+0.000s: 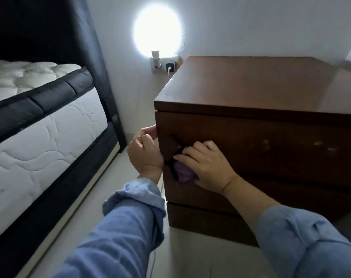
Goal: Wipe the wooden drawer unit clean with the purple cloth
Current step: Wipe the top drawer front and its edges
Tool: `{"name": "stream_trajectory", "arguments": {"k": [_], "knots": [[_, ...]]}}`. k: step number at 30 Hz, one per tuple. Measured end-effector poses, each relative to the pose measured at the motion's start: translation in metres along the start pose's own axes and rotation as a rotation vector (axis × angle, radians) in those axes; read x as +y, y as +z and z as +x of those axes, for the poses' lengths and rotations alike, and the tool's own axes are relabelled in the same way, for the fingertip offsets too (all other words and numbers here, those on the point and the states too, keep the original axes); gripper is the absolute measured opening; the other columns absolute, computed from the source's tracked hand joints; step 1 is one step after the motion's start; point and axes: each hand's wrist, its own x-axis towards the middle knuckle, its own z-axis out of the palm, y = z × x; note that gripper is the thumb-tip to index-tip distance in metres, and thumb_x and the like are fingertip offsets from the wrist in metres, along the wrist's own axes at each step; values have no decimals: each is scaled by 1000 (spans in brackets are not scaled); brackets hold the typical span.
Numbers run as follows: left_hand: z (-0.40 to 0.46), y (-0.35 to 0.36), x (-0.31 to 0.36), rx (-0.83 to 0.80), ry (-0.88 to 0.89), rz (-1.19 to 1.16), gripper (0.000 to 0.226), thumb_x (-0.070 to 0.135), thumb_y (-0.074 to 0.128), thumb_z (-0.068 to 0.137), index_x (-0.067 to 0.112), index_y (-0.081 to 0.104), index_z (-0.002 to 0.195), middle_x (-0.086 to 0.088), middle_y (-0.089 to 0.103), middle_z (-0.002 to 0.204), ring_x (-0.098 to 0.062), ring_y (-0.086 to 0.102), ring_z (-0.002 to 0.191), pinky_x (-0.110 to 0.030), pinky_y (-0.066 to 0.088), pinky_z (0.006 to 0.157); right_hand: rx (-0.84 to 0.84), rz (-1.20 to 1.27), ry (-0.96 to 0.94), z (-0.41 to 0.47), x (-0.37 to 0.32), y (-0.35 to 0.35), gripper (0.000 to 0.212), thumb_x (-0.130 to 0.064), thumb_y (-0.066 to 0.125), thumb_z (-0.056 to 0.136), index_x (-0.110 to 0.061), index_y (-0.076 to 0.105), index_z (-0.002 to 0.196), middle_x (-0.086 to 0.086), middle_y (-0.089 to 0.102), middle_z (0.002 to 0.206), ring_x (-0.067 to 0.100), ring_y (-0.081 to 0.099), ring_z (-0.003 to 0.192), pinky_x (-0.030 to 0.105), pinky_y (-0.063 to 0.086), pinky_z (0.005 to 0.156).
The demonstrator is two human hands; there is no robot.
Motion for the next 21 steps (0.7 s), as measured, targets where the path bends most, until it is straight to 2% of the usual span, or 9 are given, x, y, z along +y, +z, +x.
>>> {"name": "stream_trajectory", "arguments": {"k": [3,6,9,12,15,16,18,21], "knots": [[-4,-2,2,-45,-16,8,40,31,33,73,33,70,87,4,73,88,-19,69,89,-44,55,82,16,25,104,-18,-9,5,60,-28,74,65,-21,58,122,4,63,112,26,56,94,36,31,79],[-8,-10,4,-125,-48,32,42,42,32,69,35,69,89,1,73,94,-23,67,96,-45,53,88,185,23,155,-8,-10,-12,54,-30,72,74,-22,56,125,6,58,118,25,48,99,35,33,82],[-9,-17,12,-190,-88,24,39,44,32,70,38,68,85,-3,73,99,-25,65,99,-46,52,91,276,-111,265,24,4,-29,61,-39,66,80,-20,47,135,4,40,129,25,40,108,35,31,90],[-10,-20,14,-216,-93,11,46,45,30,73,32,69,94,-4,72,100,-23,64,99,-46,51,93,171,-254,366,47,-1,-19,73,-33,65,76,-21,36,142,0,38,132,24,36,109,36,28,88],[-12,-22,8,-250,-70,2,51,40,30,76,27,71,104,-3,72,104,-21,65,100,-43,52,93,85,-252,163,19,-31,21,69,-29,69,68,-23,51,135,-3,59,126,23,41,105,36,29,87],[-12,-23,5,-265,-49,4,50,36,31,77,26,70,105,-1,73,104,-19,66,100,-40,52,94,44,-245,116,2,-41,34,68,-29,73,65,-24,56,131,-4,63,122,22,43,104,35,30,87],[-9,-26,3,-297,26,18,48,32,32,80,26,69,109,3,72,105,-14,66,100,-30,52,91,-46,-222,156,-24,-54,50,69,-31,82,56,-26,63,123,-4,66,117,22,43,103,36,30,87],[-12,-30,0,-332,102,41,48,28,34,83,22,66,117,8,69,108,-8,63,100,-15,47,86,-3,-185,188,-30,-49,45,64,-27,81,57,-28,64,119,-4,64,115,22,41,103,36,30,86]]}}
